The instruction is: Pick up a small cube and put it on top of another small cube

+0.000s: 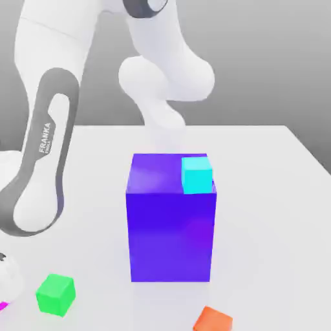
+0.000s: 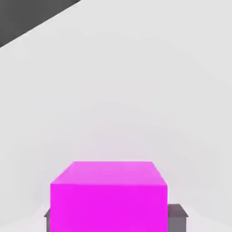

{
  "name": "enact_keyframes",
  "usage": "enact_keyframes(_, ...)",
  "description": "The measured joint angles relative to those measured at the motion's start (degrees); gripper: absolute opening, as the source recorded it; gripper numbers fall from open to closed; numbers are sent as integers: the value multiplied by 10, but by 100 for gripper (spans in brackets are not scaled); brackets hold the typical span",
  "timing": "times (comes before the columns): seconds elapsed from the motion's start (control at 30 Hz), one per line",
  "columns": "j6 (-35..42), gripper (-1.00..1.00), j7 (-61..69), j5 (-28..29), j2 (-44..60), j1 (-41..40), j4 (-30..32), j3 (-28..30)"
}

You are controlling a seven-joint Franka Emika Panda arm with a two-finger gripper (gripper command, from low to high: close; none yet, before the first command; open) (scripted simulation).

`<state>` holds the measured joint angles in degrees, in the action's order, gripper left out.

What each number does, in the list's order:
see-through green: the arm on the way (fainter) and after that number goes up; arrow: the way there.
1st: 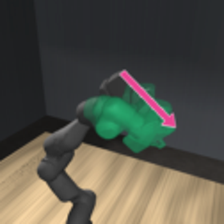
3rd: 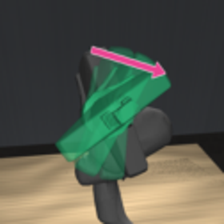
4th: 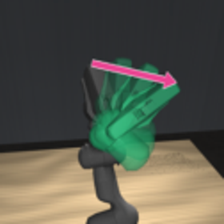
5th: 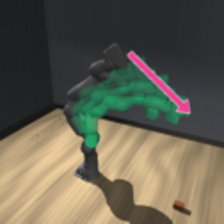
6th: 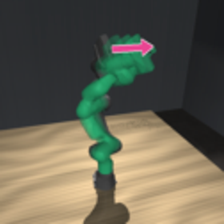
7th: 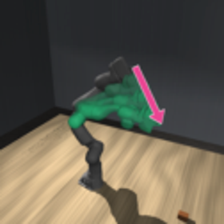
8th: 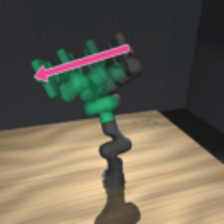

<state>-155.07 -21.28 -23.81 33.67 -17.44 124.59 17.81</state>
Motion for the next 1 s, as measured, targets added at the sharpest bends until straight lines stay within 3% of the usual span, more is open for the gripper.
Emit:
enact_keyframes(0.2,58,-100,-22,66,-99,43,36,44)
enact_keyframes(0.43,66,-100,119,179,-241,99,151,12)
enact_keyframes(0.6,-6,-100,181,136,-178,86,160,-24)
enact_keyframes(0.63,-17,100,188,127,-165,81,160,-31)
enact_keyframes(0.83,-24,100,191,123,-158,79,160,-34)
enact_keyframes(1.0,42,100,153,177,-234,93,165,-10)
